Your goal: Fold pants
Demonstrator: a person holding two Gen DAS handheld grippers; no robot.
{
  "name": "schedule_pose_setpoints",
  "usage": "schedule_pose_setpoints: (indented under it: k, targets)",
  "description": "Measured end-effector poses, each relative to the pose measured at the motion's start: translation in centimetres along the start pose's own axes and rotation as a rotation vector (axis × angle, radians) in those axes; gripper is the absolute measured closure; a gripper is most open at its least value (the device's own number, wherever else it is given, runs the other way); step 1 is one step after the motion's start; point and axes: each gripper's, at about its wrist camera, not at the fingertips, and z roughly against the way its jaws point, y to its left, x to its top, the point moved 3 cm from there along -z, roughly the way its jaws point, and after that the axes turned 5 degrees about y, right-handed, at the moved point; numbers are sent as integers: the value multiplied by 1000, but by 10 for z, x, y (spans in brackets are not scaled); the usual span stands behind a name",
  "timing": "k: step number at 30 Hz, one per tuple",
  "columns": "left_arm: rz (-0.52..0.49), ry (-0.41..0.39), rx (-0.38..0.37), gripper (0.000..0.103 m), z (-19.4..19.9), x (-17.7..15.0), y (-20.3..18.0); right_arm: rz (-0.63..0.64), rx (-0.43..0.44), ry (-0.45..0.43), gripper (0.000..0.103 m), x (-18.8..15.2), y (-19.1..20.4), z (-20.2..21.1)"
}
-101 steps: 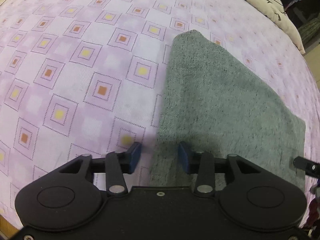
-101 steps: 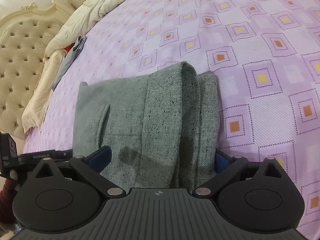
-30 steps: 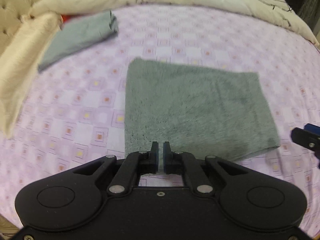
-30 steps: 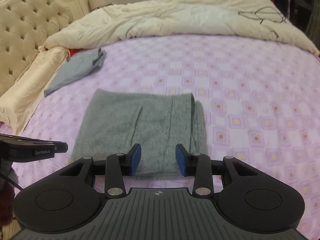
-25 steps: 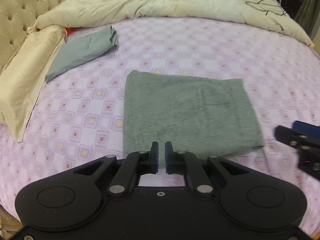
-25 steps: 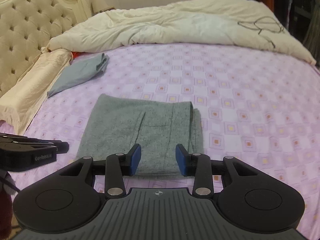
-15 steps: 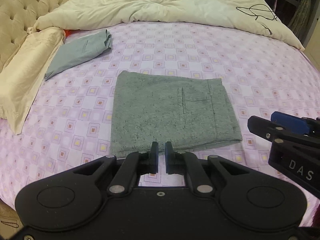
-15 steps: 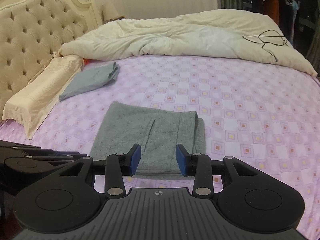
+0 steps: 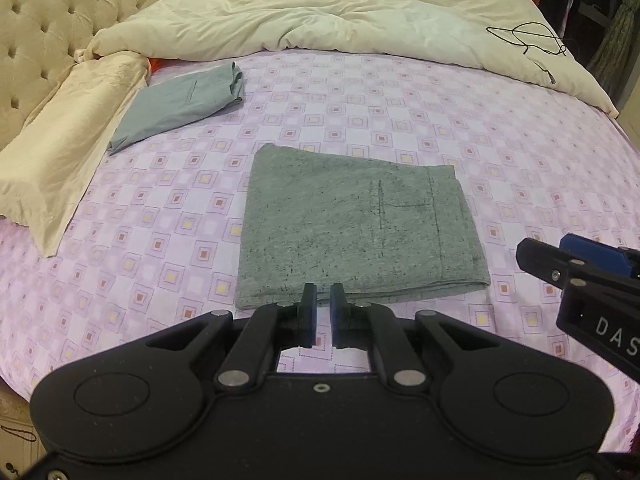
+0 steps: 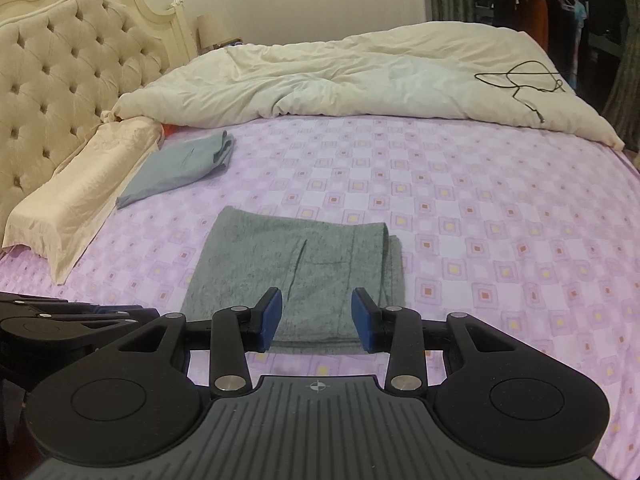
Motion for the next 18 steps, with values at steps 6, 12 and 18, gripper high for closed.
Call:
schedule_pose_setpoints:
  k: [6,12,18]
  targets:
    - [6,-3,-1,90,1,-1,0,6,0,4,66,-2,2,1]
    - [19,-6,7,90,4,-2,3,6,-2,1,66,-2,2,1]
    - [24,-6,10,90,5,-3,3,5,1,0,66,-2,2,2]
